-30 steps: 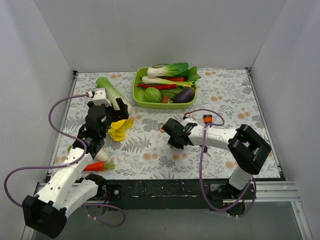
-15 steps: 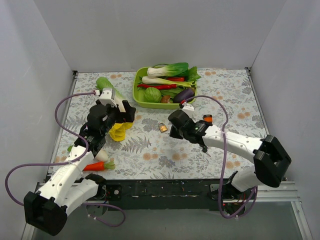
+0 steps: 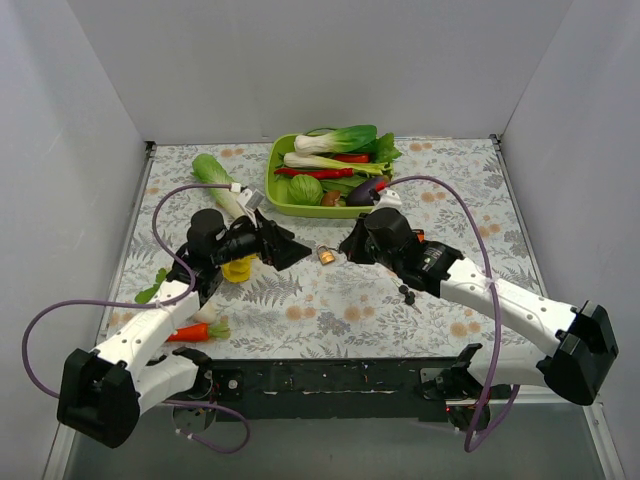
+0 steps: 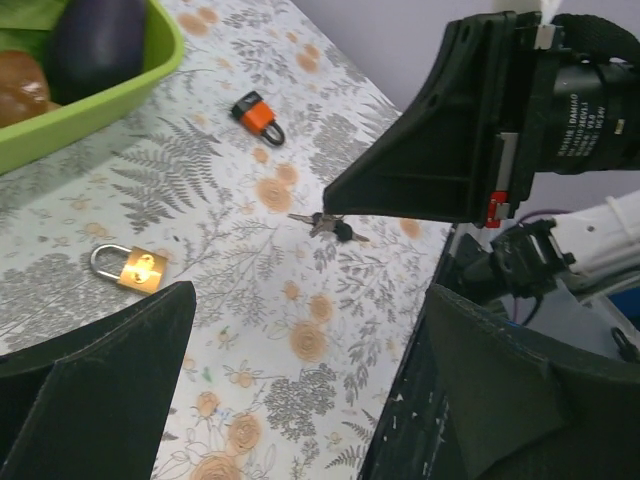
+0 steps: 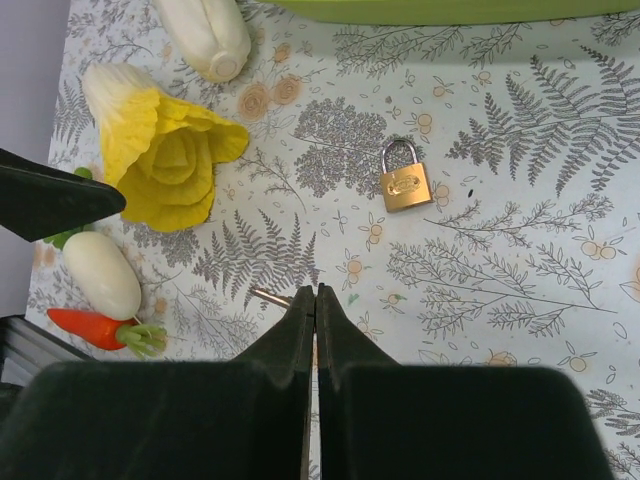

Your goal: Unlock with the key

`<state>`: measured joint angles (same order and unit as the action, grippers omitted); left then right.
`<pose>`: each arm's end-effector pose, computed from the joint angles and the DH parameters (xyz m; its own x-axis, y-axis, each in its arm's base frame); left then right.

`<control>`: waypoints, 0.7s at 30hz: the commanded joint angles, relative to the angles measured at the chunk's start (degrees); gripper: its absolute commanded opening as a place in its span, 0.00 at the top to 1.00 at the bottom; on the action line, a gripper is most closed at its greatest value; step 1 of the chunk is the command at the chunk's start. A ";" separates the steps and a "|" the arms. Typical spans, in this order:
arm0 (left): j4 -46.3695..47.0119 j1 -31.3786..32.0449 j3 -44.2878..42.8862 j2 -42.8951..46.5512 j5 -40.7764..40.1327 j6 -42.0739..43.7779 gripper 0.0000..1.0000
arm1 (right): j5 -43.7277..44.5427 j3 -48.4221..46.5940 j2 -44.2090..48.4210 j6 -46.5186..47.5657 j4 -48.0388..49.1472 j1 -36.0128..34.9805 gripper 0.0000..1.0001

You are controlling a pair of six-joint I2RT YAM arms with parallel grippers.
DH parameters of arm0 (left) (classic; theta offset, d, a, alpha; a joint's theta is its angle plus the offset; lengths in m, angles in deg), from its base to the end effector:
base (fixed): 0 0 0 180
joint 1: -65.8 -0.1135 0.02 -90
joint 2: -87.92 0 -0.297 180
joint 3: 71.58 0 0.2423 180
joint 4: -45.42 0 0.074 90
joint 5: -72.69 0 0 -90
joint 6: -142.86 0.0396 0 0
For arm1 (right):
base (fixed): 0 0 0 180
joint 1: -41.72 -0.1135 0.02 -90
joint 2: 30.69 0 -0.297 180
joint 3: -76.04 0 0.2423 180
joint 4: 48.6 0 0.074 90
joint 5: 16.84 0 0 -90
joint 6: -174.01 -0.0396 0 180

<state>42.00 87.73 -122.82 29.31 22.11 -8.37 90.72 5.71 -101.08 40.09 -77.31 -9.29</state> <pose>0.1839 -0.1011 0.3164 -0.8437 -0.3903 -0.3686 0.2651 0.2941 -0.9183 0.1732 0.1950 0.3392 -0.6167 0.2892 -0.7321 -0.2039 0.8396 0.5034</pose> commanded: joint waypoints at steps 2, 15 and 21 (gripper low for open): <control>5.26 0.22 0.26 -1.51 9.36 -3.98 0.02 | -3.40 1.75 2.98 1.91 5.14 -0.06 0.99; 3.06 1.44 -0.80 -5.29 9.01 -3.54 0.09 | -9.03 1.32 1.40 1.38 10.68 -0.06 0.99; 2.62 1.71 -0.98 -5.99 8.83 -3.28 0.22 | -10.53 1.58 0.69 0.50 12.26 -0.06 0.99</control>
<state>44.80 88.98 -122.58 23.41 30.52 -12.52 81.87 7.92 -99.92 40.73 -69.03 -9.29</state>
